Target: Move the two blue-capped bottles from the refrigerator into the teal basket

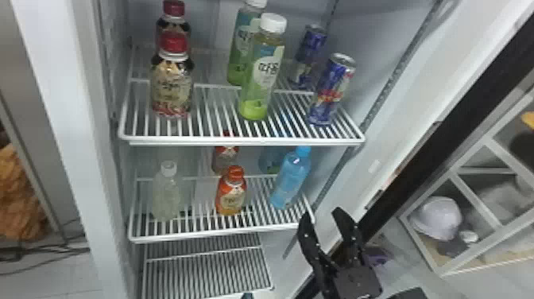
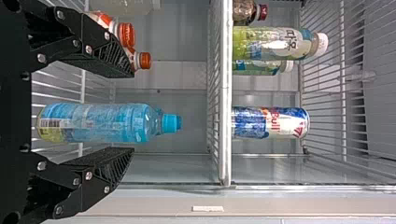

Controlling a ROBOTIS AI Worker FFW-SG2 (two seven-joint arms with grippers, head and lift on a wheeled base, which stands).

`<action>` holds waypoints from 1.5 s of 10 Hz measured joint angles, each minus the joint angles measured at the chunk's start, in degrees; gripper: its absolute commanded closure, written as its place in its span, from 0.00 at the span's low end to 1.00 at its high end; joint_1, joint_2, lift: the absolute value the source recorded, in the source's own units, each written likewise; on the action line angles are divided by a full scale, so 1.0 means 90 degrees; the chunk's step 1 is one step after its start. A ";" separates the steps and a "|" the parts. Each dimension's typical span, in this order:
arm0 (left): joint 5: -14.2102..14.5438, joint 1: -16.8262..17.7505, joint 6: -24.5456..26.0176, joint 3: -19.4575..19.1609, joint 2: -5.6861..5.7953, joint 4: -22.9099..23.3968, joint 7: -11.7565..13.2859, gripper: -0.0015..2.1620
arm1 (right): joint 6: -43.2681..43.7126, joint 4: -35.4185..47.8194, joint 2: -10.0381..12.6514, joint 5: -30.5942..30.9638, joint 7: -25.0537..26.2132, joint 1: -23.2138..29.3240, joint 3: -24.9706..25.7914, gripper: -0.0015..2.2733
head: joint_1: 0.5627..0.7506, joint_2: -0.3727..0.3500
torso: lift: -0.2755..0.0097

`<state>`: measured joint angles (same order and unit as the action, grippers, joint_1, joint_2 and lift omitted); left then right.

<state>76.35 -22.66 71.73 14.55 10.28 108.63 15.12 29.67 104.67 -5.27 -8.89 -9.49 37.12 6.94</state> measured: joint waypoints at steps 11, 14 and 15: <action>0.0022 -0.0064 0.0030 -0.0045 -0.0019 0.0000 -0.0005 0.54 | -0.0176 -0.0364 -0.0001 -0.0034 0.0028 -0.0395 -0.0028 0.22 | 0.70 0.03 | 0.49; 0.0015 -0.0059 0.0020 -0.0050 -0.0026 0.0000 -0.0010 0.54 | 0.0019 -0.1013 -0.0003 -0.0008 0.0166 -0.0909 -0.0150 0.19 | 0.70 0.03 | 0.49; 0.0013 -0.0059 0.0014 -0.0054 -0.0029 0.0000 -0.0010 0.54 | 0.0048 -0.1225 -0.0018 -0.0008 0.0218 -0.1079 -0.0208 0.17 | 0.70 0.03 | 0.49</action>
<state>76.47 -23.20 71.86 14.07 10.02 108.63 15.02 30.10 93.65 -5.43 -8.96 -7.53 27.41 5.07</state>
